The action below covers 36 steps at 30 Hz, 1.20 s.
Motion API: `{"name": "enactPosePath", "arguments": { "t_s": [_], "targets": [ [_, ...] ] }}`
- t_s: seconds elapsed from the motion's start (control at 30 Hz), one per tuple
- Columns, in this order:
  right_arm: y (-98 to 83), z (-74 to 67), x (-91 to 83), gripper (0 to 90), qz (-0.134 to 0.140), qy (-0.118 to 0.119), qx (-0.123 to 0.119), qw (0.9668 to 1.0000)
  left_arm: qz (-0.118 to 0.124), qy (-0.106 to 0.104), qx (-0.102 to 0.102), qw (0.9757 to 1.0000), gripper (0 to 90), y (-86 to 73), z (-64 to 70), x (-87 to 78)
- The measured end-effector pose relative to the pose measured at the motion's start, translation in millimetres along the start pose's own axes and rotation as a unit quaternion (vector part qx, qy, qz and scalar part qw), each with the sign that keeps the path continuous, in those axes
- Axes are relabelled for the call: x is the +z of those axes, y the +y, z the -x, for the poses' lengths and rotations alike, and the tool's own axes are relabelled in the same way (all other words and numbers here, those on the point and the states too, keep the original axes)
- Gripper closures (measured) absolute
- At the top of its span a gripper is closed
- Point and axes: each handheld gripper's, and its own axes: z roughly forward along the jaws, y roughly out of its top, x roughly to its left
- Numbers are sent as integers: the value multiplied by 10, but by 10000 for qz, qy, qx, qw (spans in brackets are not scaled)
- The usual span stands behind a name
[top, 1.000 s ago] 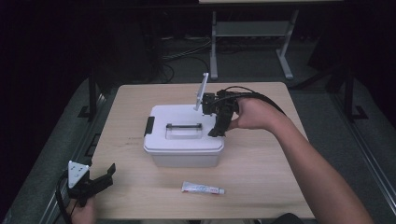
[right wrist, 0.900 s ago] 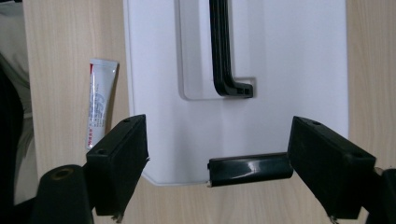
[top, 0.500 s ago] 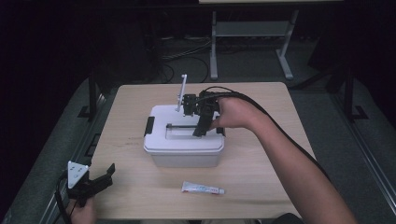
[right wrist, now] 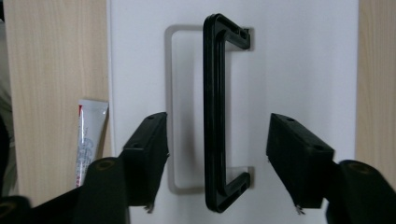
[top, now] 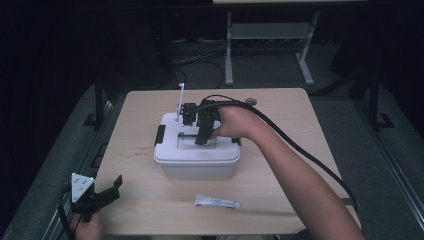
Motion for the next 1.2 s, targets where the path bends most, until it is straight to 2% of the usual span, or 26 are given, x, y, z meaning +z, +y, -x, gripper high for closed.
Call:
{"name": "enactPosePath", "arguments": {
  "t_s": [0.07, 0.27, 0.3, 0.5, 1.0, 1.2],
  "targets": [
    [25, 7, 42, 471, -63, 11, -11, 10000, 0, 4, 5, 10000, 140, 0, 0, -1],
    [41, 40, 67, 558, -85, -50, -30, 9999, 3, 18, -17, 10000, 141, -2, -3, -5],
    [42, 56, 78, 596, -94, -42, -20, 9999, 13, 24, -22, 10000, 141, -3, -6, -6],
    [46, 108, 39, 684, -73, 27, 10, 10000, 3, 34, -24, 10000, 140, -5, -12, -10],
    [119, 236, 63, 755, -290, 122, -7, 9995, -4, 33, -4, 10000, 140, -5, -16, -16],
    [149, 272, 88, 821, -334, 105, -85, 9994, -14, 33, 26, 10000, 141, -3, -3, -9]
  ]
}}
